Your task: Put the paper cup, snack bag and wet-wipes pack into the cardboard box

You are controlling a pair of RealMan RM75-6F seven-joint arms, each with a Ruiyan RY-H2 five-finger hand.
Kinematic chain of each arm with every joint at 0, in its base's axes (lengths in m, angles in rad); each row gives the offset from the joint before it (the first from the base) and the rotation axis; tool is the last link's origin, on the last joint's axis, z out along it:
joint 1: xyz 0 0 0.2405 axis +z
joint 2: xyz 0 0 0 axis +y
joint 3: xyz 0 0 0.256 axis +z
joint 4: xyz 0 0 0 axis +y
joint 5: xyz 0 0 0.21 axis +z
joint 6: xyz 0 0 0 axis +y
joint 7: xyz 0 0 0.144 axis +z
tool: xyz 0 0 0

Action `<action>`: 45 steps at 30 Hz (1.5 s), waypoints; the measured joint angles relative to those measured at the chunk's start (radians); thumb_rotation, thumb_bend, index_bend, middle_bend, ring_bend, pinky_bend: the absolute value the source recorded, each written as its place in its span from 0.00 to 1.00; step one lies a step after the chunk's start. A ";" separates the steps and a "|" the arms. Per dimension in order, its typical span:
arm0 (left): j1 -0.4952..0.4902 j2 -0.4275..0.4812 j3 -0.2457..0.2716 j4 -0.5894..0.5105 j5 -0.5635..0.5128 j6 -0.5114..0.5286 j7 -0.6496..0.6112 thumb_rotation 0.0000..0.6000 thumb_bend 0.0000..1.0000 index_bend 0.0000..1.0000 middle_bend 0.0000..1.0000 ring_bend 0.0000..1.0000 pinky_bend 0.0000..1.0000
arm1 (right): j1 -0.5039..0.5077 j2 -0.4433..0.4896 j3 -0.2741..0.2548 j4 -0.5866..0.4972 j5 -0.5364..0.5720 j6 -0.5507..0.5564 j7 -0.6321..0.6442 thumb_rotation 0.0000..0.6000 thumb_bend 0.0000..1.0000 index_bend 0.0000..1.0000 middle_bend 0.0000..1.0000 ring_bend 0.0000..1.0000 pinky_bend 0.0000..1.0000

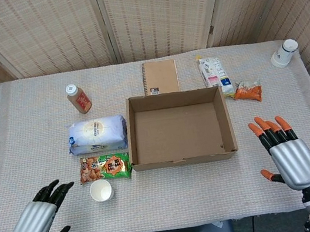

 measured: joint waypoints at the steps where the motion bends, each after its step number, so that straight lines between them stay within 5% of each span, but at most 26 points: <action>1: -0.003 -0.029 0.002 0.002 0.000 -0.011 0.014 1.00 0.19 0.08 0.13 0.01 0.13 | -0.001 0.000 -0.002 0.000 -0.001 0.000 0.000 1.00 0.08 0.04 0.00 0.00 0.00; 11: -0.041 -0.239 -0.021 0.043 -0.046 -0.055 0.262 1.00 0.19 0.07 0.13 0.01 0.14 | 0.000 0.008 -0.002 0.000 0.002 0.000 0.011 1.00 0.08 0.04 0.00 0.00 0.00; 22: -0.143 -0.489 -0.104 0.165 -0.308 -0.075 0.471 1.00 0.20 0.07 0.14 0.01 0.14 | 0.004 0.014 0.000 0.000 0.014 -0.003 0.017 1.00 0.08 0.04 0.00 0.00 0.00; 34: -0.225 -0.525 -0.118 0.227 -0.468 -0.085 0.496 1.00 0.20 0.10 0.13 0.01 0.14 | 0.009 0.017 0.003 0.000 0.032 -0.004 0.015 1.00 0.08 0.04 0.00 0.00 0.00; 45: -0.263 -0.536 -0.088 0.252 -0.496 -0.085 0.460 1.00 0.20 0.14 0.13 0.01 0.18 | 0.017 0.010 0.006 0.000 0.054 -0.004 0.003 1.00 0.08 0.04 0.00 0.00 0.00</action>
